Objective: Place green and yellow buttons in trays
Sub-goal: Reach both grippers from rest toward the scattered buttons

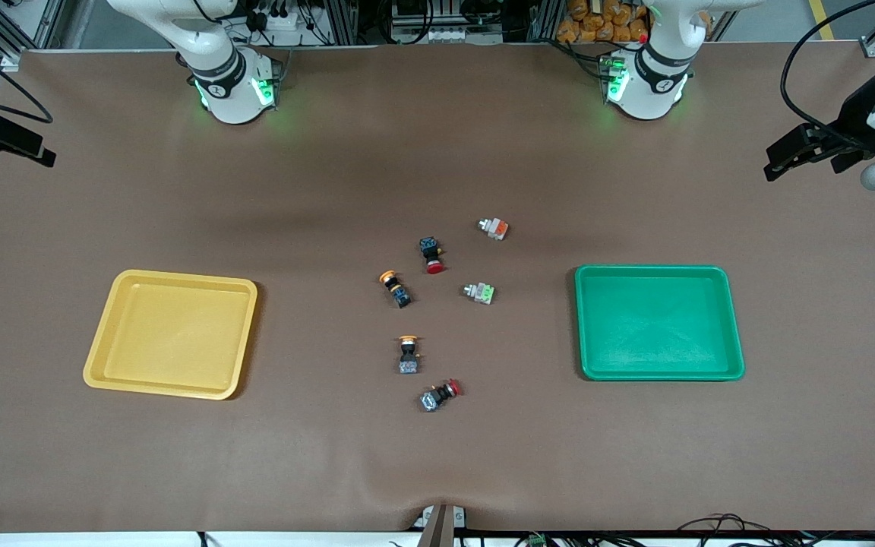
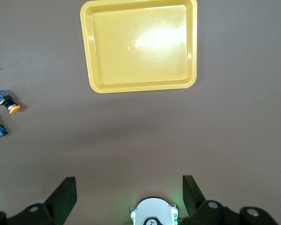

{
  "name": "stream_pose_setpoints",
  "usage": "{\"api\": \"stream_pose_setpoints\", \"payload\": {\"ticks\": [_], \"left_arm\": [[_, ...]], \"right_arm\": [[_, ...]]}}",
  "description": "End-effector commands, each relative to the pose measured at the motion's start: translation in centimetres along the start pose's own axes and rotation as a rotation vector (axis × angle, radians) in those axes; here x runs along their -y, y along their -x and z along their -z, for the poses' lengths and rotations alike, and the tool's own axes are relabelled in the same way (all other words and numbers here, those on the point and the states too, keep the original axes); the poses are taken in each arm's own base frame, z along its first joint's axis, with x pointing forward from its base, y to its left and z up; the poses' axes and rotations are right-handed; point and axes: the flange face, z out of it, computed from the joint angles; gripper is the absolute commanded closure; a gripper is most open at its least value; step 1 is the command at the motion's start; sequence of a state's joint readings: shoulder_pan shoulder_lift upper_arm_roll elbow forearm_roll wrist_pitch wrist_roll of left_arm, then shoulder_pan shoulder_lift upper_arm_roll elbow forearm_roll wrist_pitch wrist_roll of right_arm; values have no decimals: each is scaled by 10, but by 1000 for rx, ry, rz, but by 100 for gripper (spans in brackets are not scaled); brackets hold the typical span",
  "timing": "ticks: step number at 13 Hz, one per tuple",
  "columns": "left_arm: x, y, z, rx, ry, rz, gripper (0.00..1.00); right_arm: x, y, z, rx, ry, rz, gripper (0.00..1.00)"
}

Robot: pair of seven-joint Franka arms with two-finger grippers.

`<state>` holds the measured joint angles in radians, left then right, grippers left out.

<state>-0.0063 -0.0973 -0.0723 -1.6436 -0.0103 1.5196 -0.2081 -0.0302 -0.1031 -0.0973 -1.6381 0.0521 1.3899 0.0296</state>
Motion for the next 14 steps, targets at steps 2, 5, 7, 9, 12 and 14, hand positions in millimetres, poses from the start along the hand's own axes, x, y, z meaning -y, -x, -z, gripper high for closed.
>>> {"api": "stream_pose_setpoints", "payload": {"ticks": [2, 5, 7, 9, 12, 14], "left_arm": [[6, -1, 8, 2, -18, -12, 0], [11, -12, 13, 7, -16, 0, 0], [10, -14, 5, 49, -15, -2, 0], [8, -16, -7, 87, -14, 9, 0], [-5, -12, -36, 149, -25, 14, 0], [-32, -7, -58, 172, -39, 4, 0]], "right_arm": [[1, 3, 6, -18, 18, -13, 0], [-1, 3, 5, -14, 18, -16, 0], [-1, 3, 4, -14, 18, -16, 0], [-1, 3, 5, -14, 18, -16, 0], [-2, 3, 5, -12, 17, -19, 0], [-3, 3, 5, -12, 17, -20, 0]]}}
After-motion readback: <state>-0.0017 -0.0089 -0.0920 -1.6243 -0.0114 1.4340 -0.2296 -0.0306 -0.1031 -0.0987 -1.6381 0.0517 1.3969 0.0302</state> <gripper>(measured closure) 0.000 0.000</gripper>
